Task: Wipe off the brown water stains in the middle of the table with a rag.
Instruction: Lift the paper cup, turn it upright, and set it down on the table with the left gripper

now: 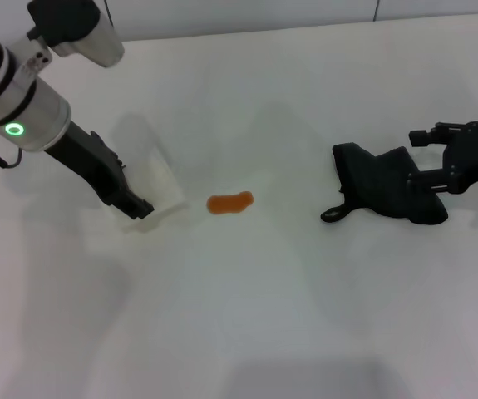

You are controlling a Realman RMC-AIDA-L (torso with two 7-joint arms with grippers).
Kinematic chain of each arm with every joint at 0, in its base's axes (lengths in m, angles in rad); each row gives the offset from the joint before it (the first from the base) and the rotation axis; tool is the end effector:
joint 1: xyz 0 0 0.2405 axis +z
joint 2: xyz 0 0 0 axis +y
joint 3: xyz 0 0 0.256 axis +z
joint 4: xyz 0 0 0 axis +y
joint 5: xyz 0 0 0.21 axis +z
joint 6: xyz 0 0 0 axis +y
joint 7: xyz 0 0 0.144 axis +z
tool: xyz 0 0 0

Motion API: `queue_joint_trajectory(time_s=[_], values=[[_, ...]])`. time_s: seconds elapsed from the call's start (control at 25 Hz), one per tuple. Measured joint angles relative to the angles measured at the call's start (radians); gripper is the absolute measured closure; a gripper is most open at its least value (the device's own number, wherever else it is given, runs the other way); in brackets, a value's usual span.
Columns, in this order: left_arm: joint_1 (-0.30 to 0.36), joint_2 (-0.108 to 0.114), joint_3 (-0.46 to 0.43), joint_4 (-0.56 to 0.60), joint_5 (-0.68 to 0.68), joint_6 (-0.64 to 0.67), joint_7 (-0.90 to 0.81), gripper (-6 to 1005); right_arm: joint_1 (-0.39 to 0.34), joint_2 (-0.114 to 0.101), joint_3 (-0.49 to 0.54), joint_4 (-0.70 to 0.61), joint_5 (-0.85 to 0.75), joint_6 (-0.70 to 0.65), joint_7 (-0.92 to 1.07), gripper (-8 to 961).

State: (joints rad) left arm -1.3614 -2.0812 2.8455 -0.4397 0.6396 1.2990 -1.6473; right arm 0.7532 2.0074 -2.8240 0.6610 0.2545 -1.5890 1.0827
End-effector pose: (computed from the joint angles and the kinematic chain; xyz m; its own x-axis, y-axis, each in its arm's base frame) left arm -0.1728 0.4250 -0.0344 0.8674 0.3467 -0.3569 0.2949 -0.9359 -0.1925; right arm 0.3227 0.3424 0.0520 0.8637 -0.3458 -0.3666 -0.4815 -0.7810 -0.3978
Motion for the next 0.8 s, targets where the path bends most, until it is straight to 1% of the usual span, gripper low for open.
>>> queue_joint_trajectory(time_s=[0.2, 0.32, 0.36, 0.4, 0.44, 0.52, 0.68, 0.8], values=[[-0.014, 0.0, 0.0, -0.016, -0.035, 0.008, -0.02, 321, -0.006, -0.002, 0.0, 0.0, 0.011, 0.0, 0.0, 95], [-0.017, 0.0, 0.0, -0.05, -0.113, 0.018, -0.018, 322, -0.007, -0.003, 0.0, 0.001, 0.013, 0.0, -0.001, 95], [-0.017, 0.0, 0.0, -0.05, -0.113, 0.018, -0.018, 322, -0.008, -0.003, 0.0, 0.001, 0.013, 0.0, -0.001, 95], [-0.003, 0.0, 0.0, -0.071, -0.195, 0.023, -0.008, 322, -0.008, -0.004, 0.0, 0.001, 0.013, 0.0, -0.001, 95], [0.002, 0.0, 0.0, -0.078, -0.217, 0.025, -0.007, 322, -0.008, -0.004, 0.0, 0.002, 0.013, 0.0, -0.001, 95], [0.028, 0.001, 0.0, -0.105, -0.309, 0.037, 0.003, 321, -0.009, -0.004, 0.0, 0.003, 0.014, 0.0, -0.001, 95], [0.088, 0.004, 0.001, -0.12, -0.45, 0.098, 0.033, 321, -0.01, -0.004, 0.0, 0.002, 0.021, 0.0, -0.002, 95], [0.132, 0.004, 0.001, -0.122, -0.526, 0.156, 0.043, 321, -0.015, -0.004, 0.0, 0.002, 0.032, 0.0, -0.003, 95]])
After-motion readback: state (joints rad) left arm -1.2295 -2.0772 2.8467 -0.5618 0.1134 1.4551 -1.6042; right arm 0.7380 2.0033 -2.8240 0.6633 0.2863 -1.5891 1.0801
